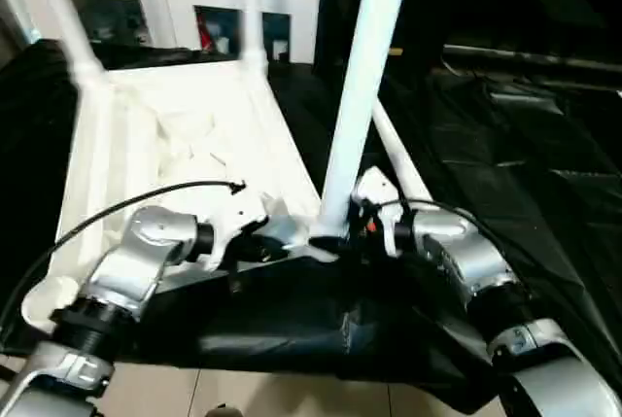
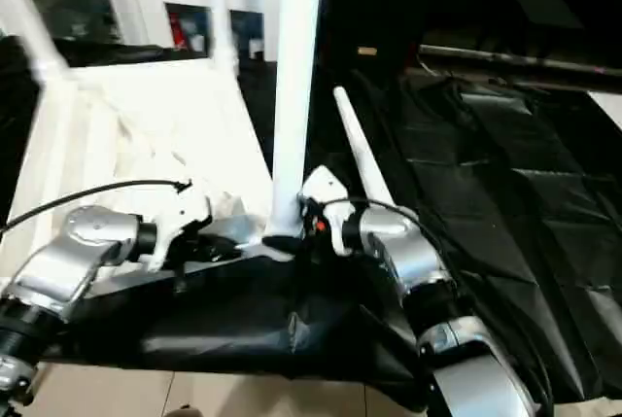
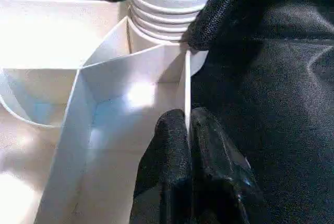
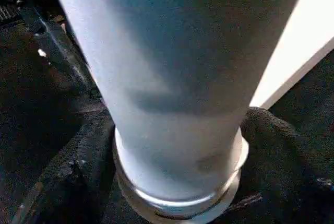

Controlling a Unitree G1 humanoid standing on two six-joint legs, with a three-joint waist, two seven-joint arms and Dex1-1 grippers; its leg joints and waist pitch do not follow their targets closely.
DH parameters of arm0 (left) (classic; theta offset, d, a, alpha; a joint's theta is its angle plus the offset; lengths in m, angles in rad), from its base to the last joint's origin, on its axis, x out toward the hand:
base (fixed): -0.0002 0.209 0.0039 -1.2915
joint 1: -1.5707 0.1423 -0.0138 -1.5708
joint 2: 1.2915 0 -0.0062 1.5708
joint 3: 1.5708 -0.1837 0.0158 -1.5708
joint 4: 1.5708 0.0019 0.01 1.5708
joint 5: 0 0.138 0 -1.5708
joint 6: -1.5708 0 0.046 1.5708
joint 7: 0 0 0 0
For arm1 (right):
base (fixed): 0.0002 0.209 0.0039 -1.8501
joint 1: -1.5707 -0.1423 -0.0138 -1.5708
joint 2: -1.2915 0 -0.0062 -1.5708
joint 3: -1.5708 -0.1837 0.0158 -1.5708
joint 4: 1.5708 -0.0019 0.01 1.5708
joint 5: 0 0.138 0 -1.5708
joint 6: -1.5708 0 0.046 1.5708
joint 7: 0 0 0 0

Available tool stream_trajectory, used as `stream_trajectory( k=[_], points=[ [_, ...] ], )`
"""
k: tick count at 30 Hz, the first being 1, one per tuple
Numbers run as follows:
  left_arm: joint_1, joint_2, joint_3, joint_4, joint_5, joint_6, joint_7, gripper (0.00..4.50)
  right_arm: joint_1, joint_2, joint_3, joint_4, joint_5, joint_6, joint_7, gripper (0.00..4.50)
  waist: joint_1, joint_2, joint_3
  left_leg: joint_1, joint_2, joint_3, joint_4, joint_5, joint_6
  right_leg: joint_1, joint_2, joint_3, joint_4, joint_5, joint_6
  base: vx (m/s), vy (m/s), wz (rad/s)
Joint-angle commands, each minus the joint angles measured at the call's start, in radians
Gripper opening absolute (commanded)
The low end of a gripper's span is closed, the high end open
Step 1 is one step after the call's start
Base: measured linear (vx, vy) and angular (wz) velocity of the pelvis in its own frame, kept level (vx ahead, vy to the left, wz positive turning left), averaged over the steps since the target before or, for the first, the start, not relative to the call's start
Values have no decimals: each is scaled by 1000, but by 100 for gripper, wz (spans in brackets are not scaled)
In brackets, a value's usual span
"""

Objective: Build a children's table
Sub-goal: Rotate leg to tighten

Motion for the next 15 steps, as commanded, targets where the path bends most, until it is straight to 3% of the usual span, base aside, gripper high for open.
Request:
stream_trajectory(
  k=[1, 10, 13, 15],
  points=[
    [9, -14, -38, -32, -19, -8, -43, 0, 1, -5, 20, -26, -8, 8, 11, 365, -1, 6, -61, -5, 12, 6, -63, -143, 29, 59, -67, 60, -70, -131, -185, 0, 0, 0],
    [5, -14, -24, -23, -15, -8, -23, 0, 9, 9, 15, -27, 1, 12, 1, 293, 0, 6, -61, -5, 10, 6, -62, -133, 30, 60, -67, 60, -69, -125, -181, 0, 0, 0],
    [-15, -44, -14, 24, 22, 4, 72, 0, -6, 58, -26, 50, -18, -17, -160, 278, -3, 5, -60, -5, 10, 6, -62, -131, 22, 58, -67, 60, -69, -128, -180, 0, 0, 0],
    [-37, -78, -1, 70, 51, 13, 165, 0, -20, 96, -54, 105, -24, -5, -278, 277, -7, 4, -58, -4, 9, 5, -66, -168, 1, 59, -69, 60, -78, -213, -159, 0, 0, 0]
  ],
)
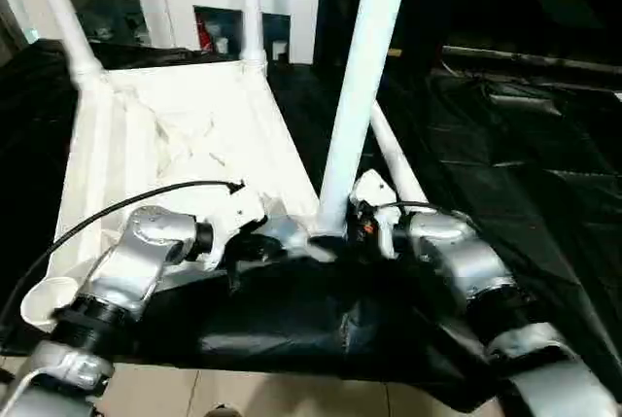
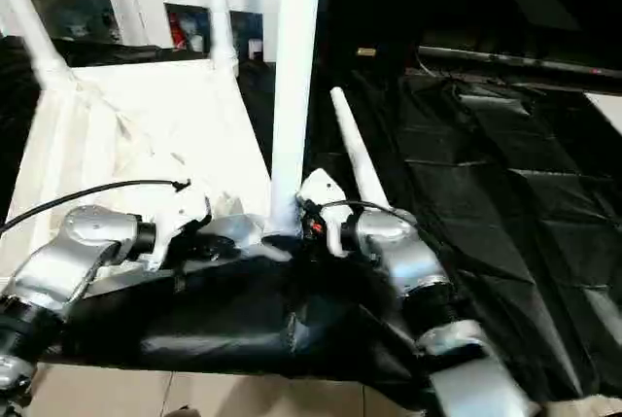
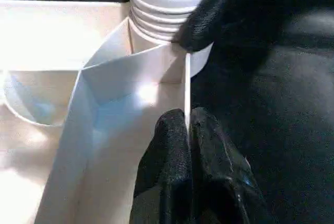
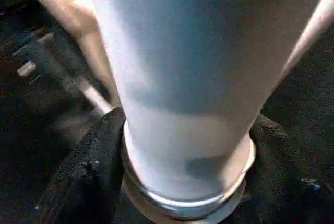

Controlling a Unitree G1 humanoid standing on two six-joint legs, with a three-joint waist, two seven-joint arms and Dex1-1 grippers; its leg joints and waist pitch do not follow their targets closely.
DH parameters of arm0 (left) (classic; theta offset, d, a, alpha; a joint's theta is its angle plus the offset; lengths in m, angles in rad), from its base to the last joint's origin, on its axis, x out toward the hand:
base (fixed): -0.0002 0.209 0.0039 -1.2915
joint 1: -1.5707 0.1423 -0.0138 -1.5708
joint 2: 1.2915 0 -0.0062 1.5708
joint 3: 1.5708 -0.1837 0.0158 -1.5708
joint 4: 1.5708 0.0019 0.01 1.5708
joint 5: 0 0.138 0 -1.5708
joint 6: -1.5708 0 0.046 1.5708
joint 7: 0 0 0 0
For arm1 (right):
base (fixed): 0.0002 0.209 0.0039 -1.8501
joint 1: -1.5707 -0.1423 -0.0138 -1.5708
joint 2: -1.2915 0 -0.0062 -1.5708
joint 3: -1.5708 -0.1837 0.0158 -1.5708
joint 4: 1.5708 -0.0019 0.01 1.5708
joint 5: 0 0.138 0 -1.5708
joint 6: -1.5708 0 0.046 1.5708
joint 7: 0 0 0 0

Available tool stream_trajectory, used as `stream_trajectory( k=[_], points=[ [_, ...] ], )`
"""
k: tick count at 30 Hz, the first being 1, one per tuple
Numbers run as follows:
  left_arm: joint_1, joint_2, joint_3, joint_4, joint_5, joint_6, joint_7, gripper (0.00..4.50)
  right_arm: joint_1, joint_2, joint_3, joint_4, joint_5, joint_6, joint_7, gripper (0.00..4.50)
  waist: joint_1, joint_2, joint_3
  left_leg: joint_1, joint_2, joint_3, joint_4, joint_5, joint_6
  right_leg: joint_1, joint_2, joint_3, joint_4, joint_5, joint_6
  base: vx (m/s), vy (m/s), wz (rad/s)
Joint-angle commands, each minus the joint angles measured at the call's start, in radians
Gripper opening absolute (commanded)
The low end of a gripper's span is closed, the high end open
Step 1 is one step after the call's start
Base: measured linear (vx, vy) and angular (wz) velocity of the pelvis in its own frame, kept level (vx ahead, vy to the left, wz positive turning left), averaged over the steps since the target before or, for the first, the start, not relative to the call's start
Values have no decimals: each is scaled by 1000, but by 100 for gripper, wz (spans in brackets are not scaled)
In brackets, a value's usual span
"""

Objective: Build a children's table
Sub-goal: Rotate leg to tighten

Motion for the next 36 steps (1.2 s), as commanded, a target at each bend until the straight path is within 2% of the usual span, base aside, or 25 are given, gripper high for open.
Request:
stream_trajectory(
  k=[1, 2, 4, 5, 6, 9, 12, 13, 14, 15, 17, 18, 19, 20, 21, 23, 26, 27, 28, 31, 32, 33, 34, 36],
  points=[
    [-18, -44, -7, 37, 22, 16, 75, 0, -20, 26, -14, 57, -12, 16, -114, 277, -2, 7, -54, -8, 8, 4, -67, -179, 0, 56, -69, 60, -83, -237, -150, 0, 0, 0],
    [-29, -66, 1, 59, 33, 32, 127, 0, -27, 49, -33, 80, -4, 25, -170, 277, -6, 7, -51, -3, 8, 4, -70, -211, -7, 51, -70, 60, -91, -301, -135, 0, 0, 0],
    [-53, -117, 21, 97, 49, 79, 235, 0, -51, 99, -82, 133, 18, 43, -299, 276, -7, 7, -51, 2, 8, 2, -70, -236, -13, 49, -72, 59, -99, -369, -116, 0, 0, 0],
    [-84, -181, 41, 138, 61, 132, 354, 0, -85, 150, -128, 199, 37, 58, -447, 276, -8, 7, -51, 2, 8, 2, -69, -235, -13, 47, -73, 60, -100, -375, -111, 0, 0, 0],
    [-85, -183, 42, 139, 61, 134, 358, 0, -87, 153, -130, 202, 37, 59, -453, 276, -10, 7, -51, 4, 6, 3, -69, -232, -21, 44, -72, 60, -102, -387, -110, 0, 0, 0],
    [-125, -263, 60, 191, 69, 155, 476, 0, -128, 210, -160, 272, 44, 57, -574, 276, -8, 5, -55, -2, 6, 2, -68, -214, -21, 47, -70, 59, -97, -349, -101, 0, 0, 0],
    [-165, -333, 69, 233, 71, 138, 544, 0, -154, 253, -143, 307, 17, 33, -588, 276, -4, 4, -60, -10, 4, 4, -64, -164, -7, 52, -67, 59, -85, -223, -114, 0, 0, 0],
    [-179, -357, 77, 247, 71, 128, 569, 0, -161, 264, -138, 316, 7, 19, -579, 276, -2, 4, -62, -8, 4, 4, -63, -155, -5, 53, -66, 59, -83, -201, -118, 0, 0, 0],
    [-182, -362, 79, 251, 73, 127, 577, 0, -165, 267, -140, 322, 5, 13, -581, 276, 0, 2, -62, -7, 4, 7, -61, -147, 2, 51, -64, 59, -80, -168, -126, 0, 0, 0],
    [-182, -362, 79, 251, 73, 127, 577, 0, -165, 267, -140, 322, 5, 13, -581, 311, 3, 2, -63, -10, 3, 7, -61, -137, 9, 55, -65, 60, -77, -149, -131, 0, 0, 0],
    [-182, -357, 75, 255, 78, 124, 575, 0, -168, 265, -153, 326, 17, 4, -567, 346, 5, 2, -63, -10, 3, 7, -61, -134, 15, 56, -66, 60, -75, -137, -134, 0, 0, 0],
    [-182, -349, 73, 264, 81, 122, 576, 0, -169, 262, -164, 326, 30, -7, -547, 346, 4, 11, -61, -10, 3, 7, -62, -157, 17, 54, -66, 60, -81, -152, -133, 0, 0, 0],
    [-183, -345, 73, 267, 83, 120, 577, 0, -169, 260, -161, 323, 27, -12, -541, 346, 2, 9, -60, -11, 2, 6, -63, -168, 17, 56, -66, 58, -82, -169, -129, 0, 0, 0],
    [-185, -335, 71, 277, 91, 114, 582, 0, -168, 252, -151, 314, 18, -26, -527, 379, -2, 7, -59, -16, 0, 4, -66, -181, 13, 61, -67, 57, -85, -207, -116, 0, 0, 0],
    [-189, -329, 70, 286, 97, 107, 585, 0, -166, 246, -145, 306, 11, -37, -523, 389, -6, 6, -60, -19, 0, 2, -66, -185, 11, 64, -67, 55, -86, -224, -108, 0, 0, 0],
    [-198, -320, 75, 307, 103, 95, 594, 0, -159, 233, -145, 285, 12, -49, -514, 389, -20, 4, -60, -21, 0, -1, -66, -189, 13, 63, -68, 56, -90, -245, -101, 0, 0, 0],
    [-215, -313, 87, 341, 114, 73, 614, 0, -130, 206, -141, 232, 3, -56, -491, 389, -19, 7, -60, -11, 3, 2, -63, -169, 28, 54, -66, 59, -89, -212, -126, 0, 0, 0],
    [-216, -313, 87, 343, 115, 72, 615, 0, -128, 204, -141, 229, 3, -56, -490, 389, -18, 7, -58, -12, 2, 3, -63, -168, 30, 55, -65, 58, -90, -207, -128, 0, 0, 0],
    [-234, -311, 98, 376, 118, 48, 643, 0, -93, 181, -128, 172, -5, -53, -465, 389, -17, 10, -60, -13, 2, 2, -63, -163, 30, 57, -64, 58, -87, -188, -136, 0, 0, 0],
    [-256, -312, 105, 421, 123, 21, 684, 0, -64, 164, -118, 133, -12, -56, -441, 389, -15, 6, -60, -14, 2, 2, -63, -159, 37, 60, -65, 57, -87, -177, -132, 0, 0, 0],
    [-267, -311, 108, 442, 129, -8, 711, 28, -53, 159, -115, 119, -15, -55, -436, 392, -16, 5, -61, -13, 1, 3, -62, -162, 40, 60, -64, 57, -89, -185, -133, 0, 0, 0],
    [-267, -311, 108, 442, 129, -8, 711, 45, -53, 159, -115, 119, -15, -55, -436, 391, -15, 10, -61, -14, 0, 2, -62, -162, 40, 60, -65, 57, -90, -187, -133, 0, 0, 0],
    [-300, -317, 166, 481, 106, -77, 799, 56, -35, 151, -118, 94, -15, -50, -444, 391, -17, 10, -61, -17, 0, 1, -62, -163, 39, 62, -65, 57, -89, -184, -134, 0, 0, 0],
    [-319, -309, 215, 473, 88, -111, 864, 69, -32, 153, -125, 83, -10, -46, -452, 391, -15, 6, -70, -20, 2, -1, -57, -114, 46, 67, -64, 57, -77, -92, -150, 0, 0, 0]
  ],
)
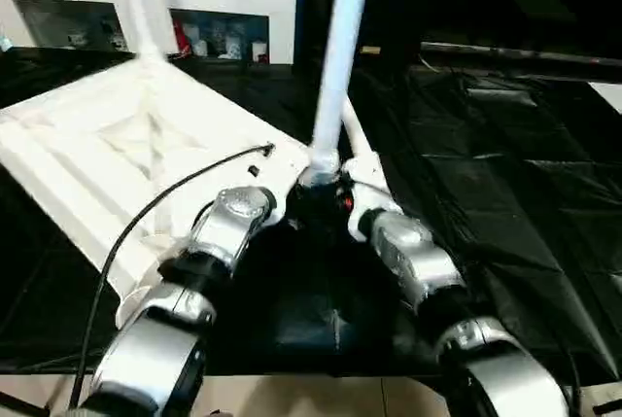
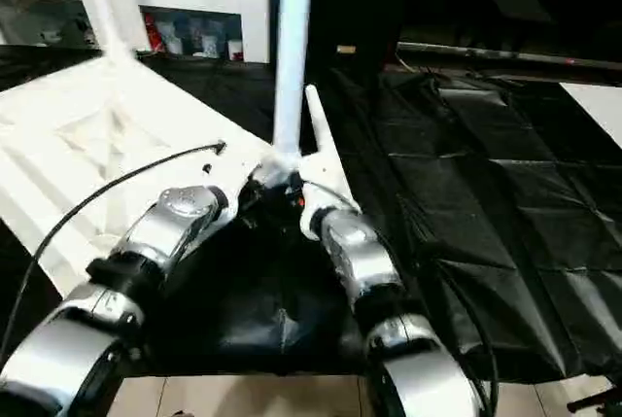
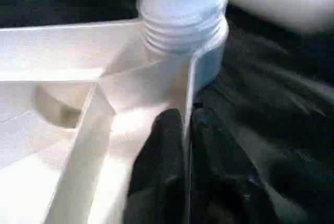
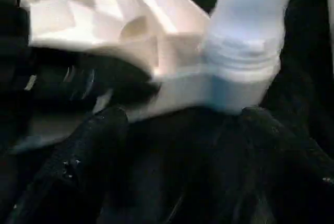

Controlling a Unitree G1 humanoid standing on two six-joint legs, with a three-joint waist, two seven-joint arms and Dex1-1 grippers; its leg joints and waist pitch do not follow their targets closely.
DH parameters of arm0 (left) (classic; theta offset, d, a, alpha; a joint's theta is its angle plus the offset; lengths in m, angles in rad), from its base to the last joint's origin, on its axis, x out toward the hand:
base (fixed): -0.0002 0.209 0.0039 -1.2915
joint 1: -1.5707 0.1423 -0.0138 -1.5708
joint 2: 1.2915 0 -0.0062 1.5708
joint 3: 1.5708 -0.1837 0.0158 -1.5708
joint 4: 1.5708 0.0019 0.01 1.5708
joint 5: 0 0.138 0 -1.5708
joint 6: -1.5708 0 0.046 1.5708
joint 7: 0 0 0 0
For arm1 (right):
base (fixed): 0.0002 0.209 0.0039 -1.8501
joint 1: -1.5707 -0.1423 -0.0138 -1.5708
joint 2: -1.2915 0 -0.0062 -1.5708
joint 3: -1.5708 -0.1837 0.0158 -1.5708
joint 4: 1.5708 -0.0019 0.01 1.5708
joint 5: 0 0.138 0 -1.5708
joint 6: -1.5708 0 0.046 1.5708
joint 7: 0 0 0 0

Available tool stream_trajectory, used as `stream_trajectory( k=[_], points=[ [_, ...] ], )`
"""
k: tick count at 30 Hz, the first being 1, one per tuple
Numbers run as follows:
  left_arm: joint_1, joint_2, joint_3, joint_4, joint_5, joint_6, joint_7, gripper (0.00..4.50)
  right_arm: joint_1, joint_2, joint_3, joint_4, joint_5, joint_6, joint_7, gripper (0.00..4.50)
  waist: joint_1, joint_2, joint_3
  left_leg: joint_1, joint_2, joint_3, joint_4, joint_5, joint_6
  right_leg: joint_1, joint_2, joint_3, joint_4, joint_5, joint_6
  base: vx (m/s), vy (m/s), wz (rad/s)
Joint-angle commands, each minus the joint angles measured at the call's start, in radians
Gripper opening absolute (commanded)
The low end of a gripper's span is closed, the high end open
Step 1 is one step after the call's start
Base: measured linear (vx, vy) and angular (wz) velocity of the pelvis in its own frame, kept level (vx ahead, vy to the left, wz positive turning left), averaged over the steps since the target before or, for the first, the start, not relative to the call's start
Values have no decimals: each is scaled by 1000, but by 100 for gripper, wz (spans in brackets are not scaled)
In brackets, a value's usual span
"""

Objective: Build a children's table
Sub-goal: Rotate leg to tighten, then rotate table base

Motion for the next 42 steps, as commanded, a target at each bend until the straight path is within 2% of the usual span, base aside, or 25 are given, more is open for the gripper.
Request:
stream_trajectory(
  k=[1, 3, 5, 8, 9, 12, 13, 14, 15, 18, 20, 22, 23, 24, 25, 26, 27, 29, 32, 33, 36, 37, 38, 40, 42],
  points=[
    [-41, 29, 62, -6, -11, -37, 86, 88, -2, -11, -7, -24, 2, 14, -7, 391, 15, 7, -72, -16, 3, -1, -55, -104, 49, 72, -67, 55, -70, -74, -160, 0, 0, 0],
    [-44, 35, 78, -11, -14, -58, 118, 93, -1, -9, -10, -35, 4, 19, -13, 391, 17, 7, -77, -15, 2, 1, -47, -57, 66, 69, -64, 54, -58, 26, -191, 0, 0, 0],
    [-36, 50, 110, -32, -29, -86, 152, 114, -2, -2, -12, -52, 10, 27, -21, 391, 19, 9, -75, -16, 2, 1, -47, -43, 75, 68, -63, 53, -55, 57, -203, 0, 0, 0],
    [-9, 78, 135, -81, -20, -109, 200, 129, -1, 5, -5, -65, 10, 34, -22, 391, 26, 18, -75, -11, 5, 3, -45, -43, 82, 64, -63, 54, -48, 114, -227, 0, 0, 0],
    [14, 92, 151, -123, -16, -103, 219, 131, 3, 8, 0, -71, 8, 37, -20, 391, 29, 26, -74, -8, 6, 3, -46, -59, 75, 63, -64, 53, -49, 104, -230, 0, 0, 0],
    [100, 127, 203, -298, -1, -44, 262, 167, 9, 11, 11, -81, 2, 42, -17, 391, 28, 25, -72, -9, 11, 2, -51, -98, 48, 65, -66, 52, -52, 66, -226, 0, 0, 0],
    [163, 145, 249, -426, 11, 7, 299, 170, 12, 13, 13, -84, 1, 45, -18, 391, 27, 24, -73, -8, 15, 2, -51, -103, 40, 66, -70, 53, -49, 66, -228, 0, 0, 0],
    [198, 153, 276, -496, 19, 35, 320, 171, 13, 14, 13, -87, 1, 47, -19, 391, 22, 21, -68, -13, 16, 1, -55, -108, 37, 67, -68, 50, -54, 38, -219, 0, 0, 0],
    [237, 159, 307, -569, 29, 61, 344, 177, 14, 15, 12, -87, 2, 49, -21, 391, 22, 23, -72, -9, 18, 2, -51, -103, 33, 67, -72, 53, -49, 40, -224, 0, 0, 0],
    [327, 118, 422, -738, 4, 123, 431, 210, 22, 19, 13, -98, 1, 57, -24, 391, 22, 18, -64, -9, 15, 6, -54, -129, 31, 61, -65, 53, -58, -16, -212, 0, 0, 0],
    [424, 107, 481, -860, 62, 133, 500, 221, 28, 20, 18, -110, -1, 62, -25, 391, 25, 16, -61, -8, 15, 5, -57, -161, 30, 59, -65, 53, -65, -78, -189, 0, 0, 0],
    [450, 104, 493, -887, 78, 134, 515, 234, 29, 20, 17, -114, 1, 64, -27, 391, 24, 17, -58, -10, 14, 4, -59, -177, 32, 56, -63, 52, -72, -123, -163, 0, 0, 0],
    [500, 93, 515, -936, 100, 149, 542, 253, 33, 17, 15, -127, 2, 67, -31, 391, 27, 22, -60, -4, 11, 6, -57, -176, 31, 50, -59, 54, -73, -128, -151, 0, 0, 0],
    [500, 93, 515, -936, 100, 149, 542, 257, 33, 17, 15, -127, 2, 67, -31, 391, 25, 19, -58, -9, 12, 4, -58, -173, 30, 51, -58, 54, -72, -112, -146, 0, 0, 0],
    [555, 92, 515, -983, 123, 188, 550, 263, 37, 11, 13, -148, 2, 73, -36, 391, 28, 20, -58, -6, 11, 5, -57, -179, 29, 48, -56, 53, -73, -116, -143, 0, 0, 0],
    [580, 94, 513, -991, 125, 210, 545, 272, 38, 7, 11, -160, 1, 78, -39, 391, 27, 18, -57, -10, 13, 2, -61, -191, 25, 51, -57, 52, -72, -124, -137, 0, 0, 0],
    [591, 94, 512, -994, 125, 221, 541, 285, 39, 5, 11, -166, 0, 81, -40, 391, 28, 18, -58, -7, 11, 3, -59, -197, 23, 47, -56, 53, -74, -132, -130, 0, 0, 0],
    [650, 85, 506, -1006, 123, 287, 521, 302, 43, -13, 14, -210, -13, 109, -52, 391, 27, 27, -57, -9, 9, 1, -60, -202, 17, 47, -54, 52, -72, -123, -127, 0, 0, 0],
    [696, 49, 506, -1050, 117, 357, 518, 334, 47, -35, 17, -261, -29, 152, -68, 391, 26, 24, -57, -9, 7, 2, -59, -217, 13, 48, -52, 53, -77, -127, -119, 0, 0, 0],
    [709, 36, 502, -1066, 111, 381, 511, 334, 48, -43, 17, -275, -33, 168, -74, 391, 25, 28, -57, -9, 7, 1, -59, -221, 11, 49, -52, 53, -77, -130, -116, 0, 0, 0],
    [718, 19, 499, -1074, 87, 410, 495, 347, 47, -51, 14, -288, -39, 183, -84, 391, 26, 23, -56, -11, 4, 1, -59, -233, 13, 48, -53, 52, -81, -154, -110, 0, 0, 0],
    [739, 3, 475, -1091, 54, 454, 453, 347, 42, -65, 8, -306, -46, 224, -101, 391, 27, 30, -55, -10, 4, 0, -59, -241, 13, 46, -52, 52, -83, -163, -108, 0, 0, 0],
    [752, 1, 453, -1102, 36, 480, 424, 347, 39, -73, 6, -318, -50, 250, -110, 391, 25, 25, -58, -10, 4, -1, -58, -227, 10, 50, -52, 52, -79, -152, -107, 0, 0, 0],
    [785, -1, 390, -1142, -9, 539, 353, 347, 26, -97, 6, -347, -59, 331, -117, 391, 26, 25, -58, -10, 5, 1, -56, -212, 9, 48, -48, 53, -76, -116, -115, 0, 0, 0],
    [789, 0, 380, -1149, -16, 549, 342, 347, 24, -100, 5, -352, -59, 344, -117, 391, 26, 28, -57, -11, 2, 3, -54, -205, 12, 48, -45, 52, -77, -88, -121, 0, 0, 0]
  ],
)
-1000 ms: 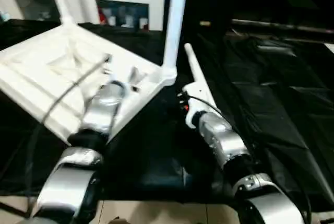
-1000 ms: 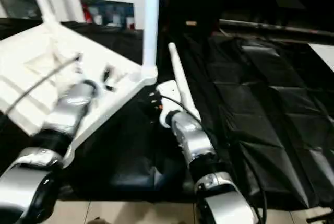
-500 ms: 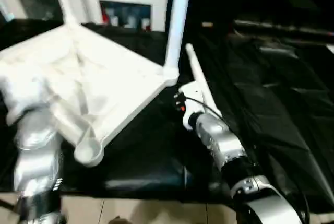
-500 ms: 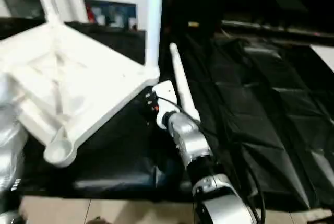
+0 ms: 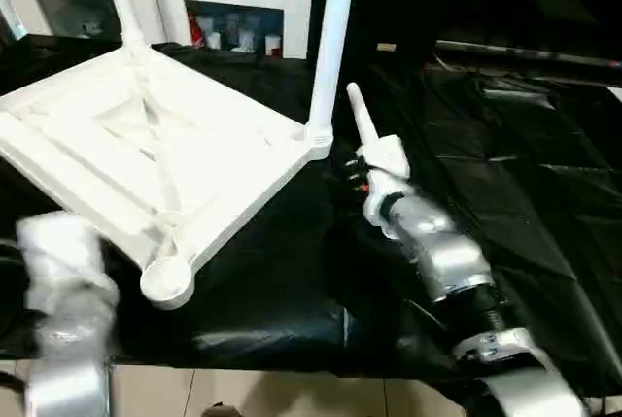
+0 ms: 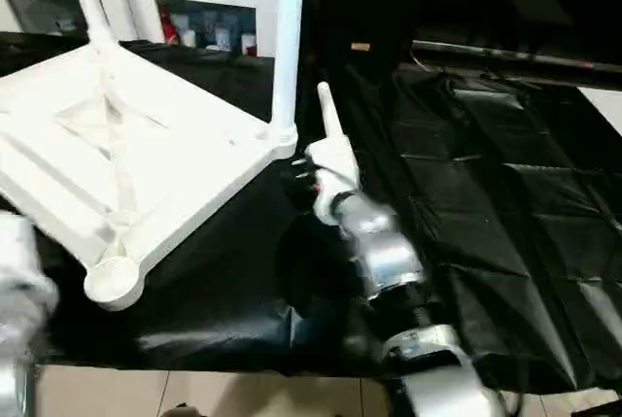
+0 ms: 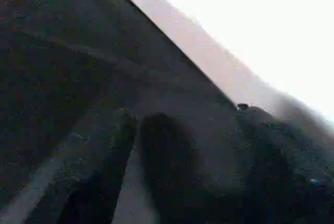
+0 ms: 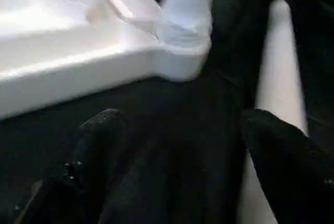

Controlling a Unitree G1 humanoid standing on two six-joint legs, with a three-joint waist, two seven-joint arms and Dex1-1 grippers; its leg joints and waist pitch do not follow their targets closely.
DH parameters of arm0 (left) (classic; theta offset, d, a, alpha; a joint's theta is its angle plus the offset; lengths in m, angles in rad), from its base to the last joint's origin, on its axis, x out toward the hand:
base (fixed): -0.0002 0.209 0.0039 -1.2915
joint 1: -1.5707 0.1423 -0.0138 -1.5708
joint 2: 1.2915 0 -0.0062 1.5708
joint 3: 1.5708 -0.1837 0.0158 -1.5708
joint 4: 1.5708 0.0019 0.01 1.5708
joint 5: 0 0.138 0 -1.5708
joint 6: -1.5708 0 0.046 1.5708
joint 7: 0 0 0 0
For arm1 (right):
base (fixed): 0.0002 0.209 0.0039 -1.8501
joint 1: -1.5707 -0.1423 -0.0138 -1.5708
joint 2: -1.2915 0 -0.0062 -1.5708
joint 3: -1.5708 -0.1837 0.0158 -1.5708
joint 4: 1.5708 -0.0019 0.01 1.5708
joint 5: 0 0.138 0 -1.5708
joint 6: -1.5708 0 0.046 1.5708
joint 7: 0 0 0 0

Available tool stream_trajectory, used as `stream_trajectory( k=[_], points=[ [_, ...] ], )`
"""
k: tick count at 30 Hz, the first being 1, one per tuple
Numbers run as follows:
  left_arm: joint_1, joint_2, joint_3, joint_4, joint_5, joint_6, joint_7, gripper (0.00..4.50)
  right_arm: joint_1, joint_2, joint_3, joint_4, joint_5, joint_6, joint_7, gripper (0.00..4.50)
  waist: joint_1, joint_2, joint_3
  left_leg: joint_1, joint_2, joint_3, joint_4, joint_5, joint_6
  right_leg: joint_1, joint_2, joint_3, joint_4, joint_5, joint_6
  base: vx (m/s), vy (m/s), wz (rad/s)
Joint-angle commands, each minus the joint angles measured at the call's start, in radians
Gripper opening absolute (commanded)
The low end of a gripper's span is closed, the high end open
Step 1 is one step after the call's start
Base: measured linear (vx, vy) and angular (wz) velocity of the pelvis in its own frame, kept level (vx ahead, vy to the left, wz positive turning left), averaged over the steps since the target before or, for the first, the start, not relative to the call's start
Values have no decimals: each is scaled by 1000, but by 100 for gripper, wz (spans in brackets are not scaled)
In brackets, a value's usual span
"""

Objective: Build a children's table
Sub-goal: Rotate table base

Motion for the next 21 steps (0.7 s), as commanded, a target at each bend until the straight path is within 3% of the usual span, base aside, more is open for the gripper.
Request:
stream_trajectory(
  k=[1, 2, 4, 7, 10, 11, 14, 16, 17, 18, 19, 21],
  points=[
    [-6, 0, -38, -20, -25, 33, -41, 347, -18, -5, -8, -24, -8, 38, -8, 391, -2, 28, -61, -1, 1, 4, -62, -209, 8, 55, -48, 54, -77, -95, -122, 0, 0, 0],
    [-4, -1, -78, -47, -53, 64, -87, 347, -43, -30, -14, -34, -6, 96, -8, 391, -4, 28, -58, -3, 0, 2, -64, -221, 10, 58, -47, 53, -78, -123, -116, 0, 0, 0],
    [-21, 21, -118, -46, -28, 42, -113, 347, -87, -53, -28, -4, -16, 122, -35, 391, -2, 29, -59, 2, 1, 2, -63, -232, 9, 55, -48, 53, -82, -157, -110, 0, 0, 0],
    [-41, 30, -135, -43, -25, 50, -122, 347, -135, -69, -53, 47, -8, 131, -55, 391, -2, 32, -57, 4, 0, 3, -61, -239, 3, 50, -48, 53, -83, -183, -110, 0, 0, 0],
    [-64, 54, -177, -36, -38, 46, -168, 347, -200, -88, -71, 130, 4, 138, -61, 391, -6, 29, -59, 0, -2, 0, -62, -240, -2, 56, -51, 50, -82, -204, -102, 0, 0, 0],
    [-67, 60, -186, -37, -42, 48, -178, 354, -210, -91, -73, 139, 6, 143, -59, 417, -4, 30, -61, 4, -2, 3, -58, -225, -3, 52, -50, 52, -80, -175, -108, 0, 0, 0],
    [-71, 64, -203, -35, -48, 45, -195, 354, -228, -91, -85, 161, 17, 155, -63, 426, -5, 29, -67, -2, -2, 3, -53, -152, 0, 60, -49, 53, -65, -58, -137, 0, 0, 0],
    [-75, 89, -267, -31, -57, 28, -259, 354, -273, -90, -108, 218, 38, 202, -61, 445, -7, 21, -69, -2, -3, 5, -51, -128, 9, 62, -47, 53, -60, -21, -154, 0, 0, 0],
    [-77, 102, -292, -29, -60, 23, -287, 354, -294, -91, -114, 248, 45, 223, -59, 445, -6, 21, -68, -3, -4, 6, -51, -131, 14, 61, -48, 52, -59, -34, -163, 0, 0, 0],
    [-77, 117, -319, -22, -64, 17, -321, 354, -313, -90, -119, 280, 51, 230, -57, 445, -6, 13, -65, -2, -2, 8, -52, -146, 15, 60, -50, 53, -63, -62, -162, 0, 0, 0],
    [-79, 136, -343, -6, -71, 2, -359, 354, -336, -89, -121, 324, 53, 231, -53, 445, -5, 18, -65, -1, -2, 7, -52, -152, 13, 59, -52, 53, -60, -81, -162, 0, 0, 0],
    [-85, 166, -371, 20, -73, -27, -403, 354, -369, -86, -129, 386, 58, 231, -52, 445, -6, 17, -61, 0, -1, 8, -53, -179, 5, 54, -54, 53, -68, -141, -150, 0, 0, 0]
  ],
)
